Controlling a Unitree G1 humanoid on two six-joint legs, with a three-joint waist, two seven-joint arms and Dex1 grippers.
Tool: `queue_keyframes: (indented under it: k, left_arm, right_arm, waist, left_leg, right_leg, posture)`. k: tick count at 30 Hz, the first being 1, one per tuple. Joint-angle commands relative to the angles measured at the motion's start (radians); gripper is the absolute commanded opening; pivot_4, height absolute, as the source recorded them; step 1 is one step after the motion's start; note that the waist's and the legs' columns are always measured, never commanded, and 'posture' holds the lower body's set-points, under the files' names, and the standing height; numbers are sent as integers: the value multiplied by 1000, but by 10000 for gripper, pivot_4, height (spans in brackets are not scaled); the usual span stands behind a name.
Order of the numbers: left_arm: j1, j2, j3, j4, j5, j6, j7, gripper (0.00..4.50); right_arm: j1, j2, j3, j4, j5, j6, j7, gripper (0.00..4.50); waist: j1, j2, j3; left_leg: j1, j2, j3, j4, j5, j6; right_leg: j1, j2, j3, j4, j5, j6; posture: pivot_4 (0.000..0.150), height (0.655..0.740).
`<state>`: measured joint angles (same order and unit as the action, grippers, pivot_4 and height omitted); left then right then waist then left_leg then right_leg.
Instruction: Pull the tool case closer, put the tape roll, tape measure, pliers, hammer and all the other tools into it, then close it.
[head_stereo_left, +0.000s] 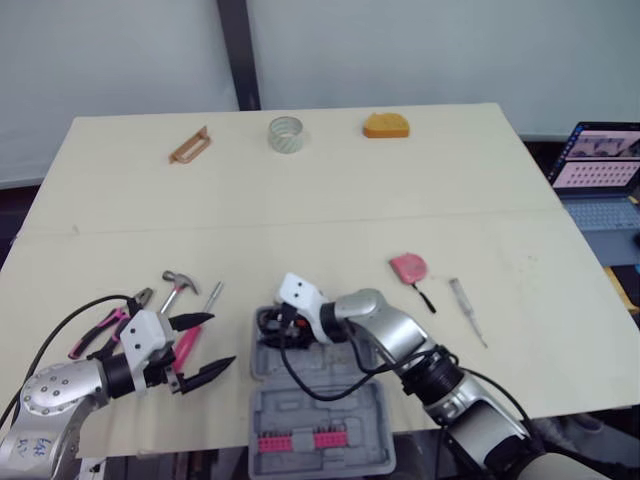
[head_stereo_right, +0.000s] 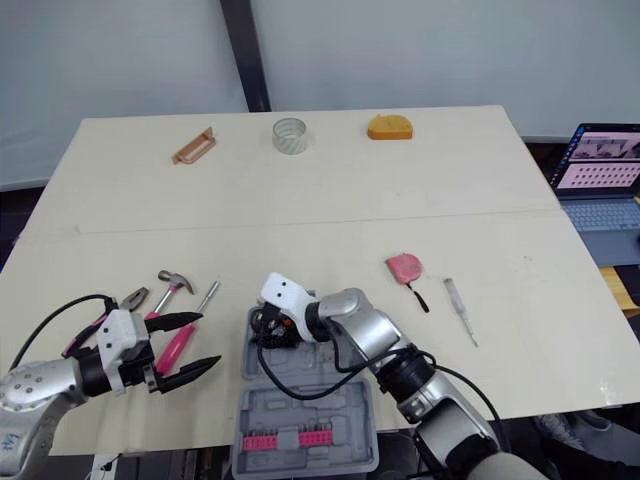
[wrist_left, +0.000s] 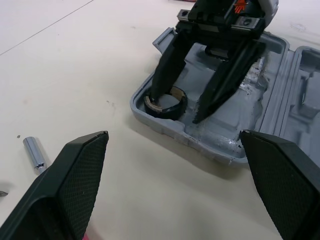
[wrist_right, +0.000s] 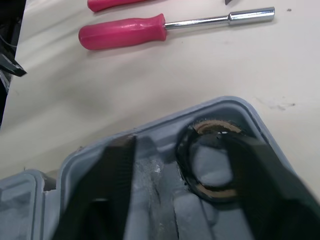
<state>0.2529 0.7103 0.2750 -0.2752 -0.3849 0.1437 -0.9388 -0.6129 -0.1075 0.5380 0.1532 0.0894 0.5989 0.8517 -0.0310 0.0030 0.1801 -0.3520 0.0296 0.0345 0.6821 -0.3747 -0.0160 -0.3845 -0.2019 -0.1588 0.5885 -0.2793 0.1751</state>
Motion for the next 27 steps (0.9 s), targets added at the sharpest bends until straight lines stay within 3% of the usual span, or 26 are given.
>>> queue_keyframes:
  k: [1, 9, 13, 19, 27]
  left_arm:
    - [0, 12, 10, -32, -2, 0, 4, 45000]
    - [-9, 5, 3, -30, 1, 1, 8, 45000]
    - [-16, 2, -3, -26, 1, -2, 13, 45000]
    - [-26, 2, -11, -19, 2, -5, 17, 45000]
    - [-30, 3, -12, -11, 1, -7, 16, 45000]
  right_arm:
    - [3, 1, -31, -80, 29, 14, 5, 44834]
    - [5, 2, -70, -129, 72, 26, 5, 44834]
    - [6, 18, -79, -33, 37, -105, -34, 32175]
    - [1, 51, -91, 99, 15, -272, -47, 1473]
    - [2, 69, -88, 195, -8, -371, -38, 1473]
  waist:
    - [0, 0, 0]
    - [0, 0, 0]
    - [0, 0, 0]
    - [-4, 0, 0]
    - [-5, 0, 0]
  left_leg:
    - [0, 0, 0, 0, 0, 0]
    - [0, 0, 0, 0, 0, 0]
    - [0, 0, 0, 0, 0, 0]
    - [0, 0, 1, -1, 0, 0]
    - [0, 0, 2, -1, 0, 0]
  right_leg:
    - [0, 0, 0, 0, 0, 0]
    - [0, 0, 0, 0, 0, 0]
    - [0, 0, 0, 0, 0, 0]
    - [-2, 0, 0, 1, 0, 0]
    - [-3, 0, 1, 1, 0, 0]
  posture:
    - [1500, 7400]
    - [1500, 7400]
    - [1500, 7400]
    - [1500, 7400]
    - [1500, 7400]
